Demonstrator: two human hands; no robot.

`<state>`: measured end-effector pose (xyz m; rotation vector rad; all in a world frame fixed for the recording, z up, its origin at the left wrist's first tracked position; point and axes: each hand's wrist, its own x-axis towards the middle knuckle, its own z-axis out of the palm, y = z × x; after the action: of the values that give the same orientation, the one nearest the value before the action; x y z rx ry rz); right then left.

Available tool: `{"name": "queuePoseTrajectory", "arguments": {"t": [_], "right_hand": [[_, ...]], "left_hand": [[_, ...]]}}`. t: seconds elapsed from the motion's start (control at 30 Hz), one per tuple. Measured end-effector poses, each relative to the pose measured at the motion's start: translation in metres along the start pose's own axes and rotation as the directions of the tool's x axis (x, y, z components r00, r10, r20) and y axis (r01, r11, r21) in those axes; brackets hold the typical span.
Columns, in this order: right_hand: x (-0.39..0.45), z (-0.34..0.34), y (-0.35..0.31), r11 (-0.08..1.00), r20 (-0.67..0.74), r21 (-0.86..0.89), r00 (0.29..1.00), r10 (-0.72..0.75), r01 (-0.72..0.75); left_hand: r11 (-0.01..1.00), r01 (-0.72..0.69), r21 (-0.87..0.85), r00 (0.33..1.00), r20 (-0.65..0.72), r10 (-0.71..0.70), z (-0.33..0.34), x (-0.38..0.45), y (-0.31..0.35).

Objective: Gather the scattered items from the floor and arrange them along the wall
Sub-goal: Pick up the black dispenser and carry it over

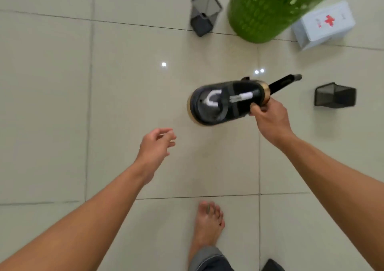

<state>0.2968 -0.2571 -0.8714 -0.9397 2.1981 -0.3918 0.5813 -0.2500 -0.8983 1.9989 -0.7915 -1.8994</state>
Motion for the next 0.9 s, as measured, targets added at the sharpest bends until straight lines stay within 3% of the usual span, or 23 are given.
{"name": "queuePoseTrajectory", "arguments": {"t": [0.1, 0.2, 0.37, 0.5, 0.6, 0.67, 0.8, 0.9], "right_hand": [[-0.034, 0.042, -0.044, 0.984, 0.157, -0.062, 0.976, -0.154, 0.165], [-0.061, 0.094, -0.096, 0.958, 0.332, -0.027, 0.906, -0.261, 0.286], [-0.117, 0.185, -0.195, 0.967, 0.554, 0.141, 0.792, -0.256, 0.214], [-0.180, 0.262, -0.272, 0.976, 0.550, 0.219, 0.828, -0.109, -0.017], [-0.238, 0.309, -0.321, 0.938, 0.613, 0.279, 0.790, -0.009, -0.207], [-0.269, 0.341, -0.346, 0.949, 0.637, 0.267, 0.770, -0.042, -0.169], [-0.305, 0.398, -0.387, 0.936, 0.583, 0.321, 0.809, -0.077, -0.142], [-0.315, 0.437, -0.419, 0.952, 0.594, 0.296, 0.796, -0.118, -0.080]], "left_hand": [[0.990, -0.039, -0.133, 0.999, 0.023, 0.042, -0.049, -0.018, 0.004], [0.973, -0.073, -0.221, 0.997, 0.016, 0.078, -0.112, -0.033, -0.011], [0.954, -0.063, -0.292, 0.997, -0.051, 0.050, -0.231, -0.053, -0.056], [0.890, -0.079, -0.448, 0.980, -0.197, -0.012, -0.308, -0.066, -0.085], [0.820, -0.097, -0.564, 0.959, -0.275, -0.075, -0.354, -0.071, -0.103], [0.770, -0.123, -0.626, 0.949, -0.302, -0.094, -0.381, -0.072, -0.111], [0.717, -0.142, -0.683, 0.944, -0.311, -0.109, -0.421, -0.065, -0.119], [0.790, -0.137, -0.598, 0.923, -0.367, -0.118, -0.453, -0.051, -0.125]]}}
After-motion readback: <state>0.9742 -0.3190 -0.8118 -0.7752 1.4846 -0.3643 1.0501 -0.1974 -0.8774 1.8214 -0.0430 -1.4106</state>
